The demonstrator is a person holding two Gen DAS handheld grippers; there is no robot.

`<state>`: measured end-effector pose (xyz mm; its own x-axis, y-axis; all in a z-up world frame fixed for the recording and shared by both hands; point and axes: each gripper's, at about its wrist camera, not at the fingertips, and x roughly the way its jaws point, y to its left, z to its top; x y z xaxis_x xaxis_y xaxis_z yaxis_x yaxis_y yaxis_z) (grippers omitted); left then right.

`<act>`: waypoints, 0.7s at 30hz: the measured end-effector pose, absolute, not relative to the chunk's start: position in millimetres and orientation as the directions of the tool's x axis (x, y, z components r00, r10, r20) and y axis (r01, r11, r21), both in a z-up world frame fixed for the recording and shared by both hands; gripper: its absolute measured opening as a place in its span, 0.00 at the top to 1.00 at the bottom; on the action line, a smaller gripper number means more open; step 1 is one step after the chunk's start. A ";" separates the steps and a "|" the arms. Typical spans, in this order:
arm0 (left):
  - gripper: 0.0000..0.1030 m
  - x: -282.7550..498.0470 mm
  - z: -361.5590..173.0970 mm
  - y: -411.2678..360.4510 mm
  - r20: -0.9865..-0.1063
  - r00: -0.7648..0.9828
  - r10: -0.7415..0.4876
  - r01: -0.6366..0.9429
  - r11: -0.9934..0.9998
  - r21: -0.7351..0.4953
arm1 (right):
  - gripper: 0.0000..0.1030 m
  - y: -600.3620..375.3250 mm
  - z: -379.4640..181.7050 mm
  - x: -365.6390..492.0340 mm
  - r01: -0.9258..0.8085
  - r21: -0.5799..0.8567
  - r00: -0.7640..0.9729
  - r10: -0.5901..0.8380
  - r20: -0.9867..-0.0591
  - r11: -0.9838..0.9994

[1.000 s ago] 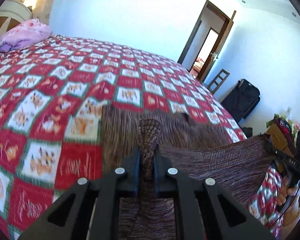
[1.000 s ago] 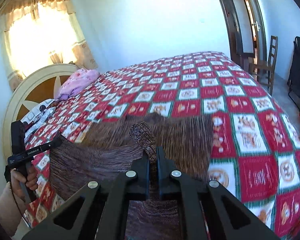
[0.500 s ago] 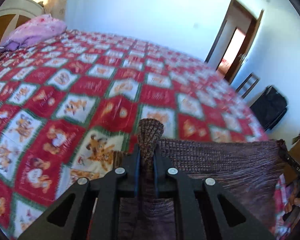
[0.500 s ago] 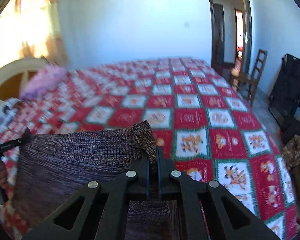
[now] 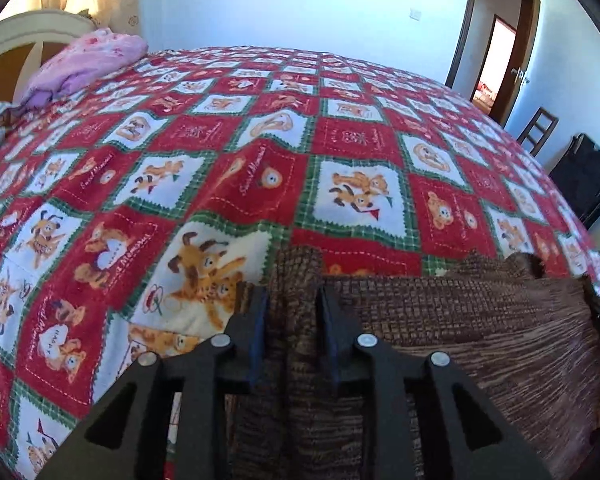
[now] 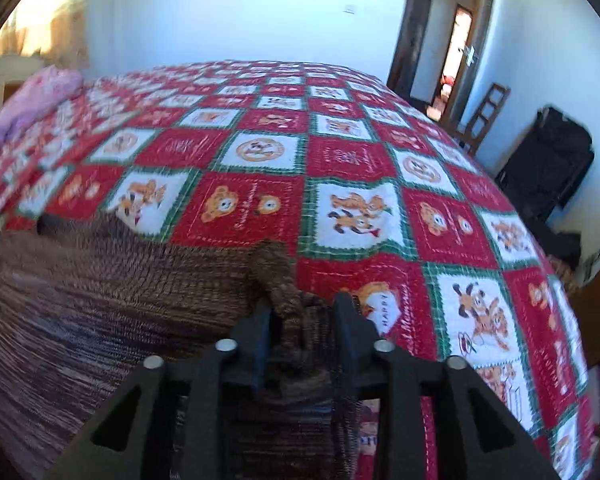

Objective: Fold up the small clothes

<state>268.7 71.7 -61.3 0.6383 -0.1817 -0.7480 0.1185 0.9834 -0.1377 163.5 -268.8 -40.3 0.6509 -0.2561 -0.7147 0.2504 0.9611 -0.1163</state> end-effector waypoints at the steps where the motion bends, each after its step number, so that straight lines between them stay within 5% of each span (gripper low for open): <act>1: 0.65 267.9 -58.9 76.6 -0.753 0.627 -0.199 0.121 0.980 -0.157 | 0.64 -274.0 -34.8 156.0 0.277 -0.081 0.658 -0.251 -0.710 0.957; 7: 0.24 200.0 -22.3 109.2 -0.682 0.708 -0.182 0.134 0.983 -0.124 | 0.64 -273.1 0.8 57.4 0.341 0.023 0.723 -0.246 -0.646 0.940; 12: 0.24 128.3 -29.6 116.1 -0.692 0.697 -0.186 0.178 0.980 -0.084 | 0.56 -271.7 -19.5 -9.0 0.369 0.133 0.705 -0.184 -0.685 0.920; 17: 0.18 96.8 -46.5 122.1 -0.692 0.677 -0.251 0.168 0.968 -0.187 | 0.46 -268.4 -41.0 -33.4 0.368 0.274 0.716 -0.082 -0.694 0.888; 21: 0.18 89.8 -66.4 123.7 -0.738 0.617 -0.275 0.110 0.958 -0.265 | 0.45 -244.7 -51.4 -25.7 0.338 0.187 0.699 -0.113 -0.706 0.922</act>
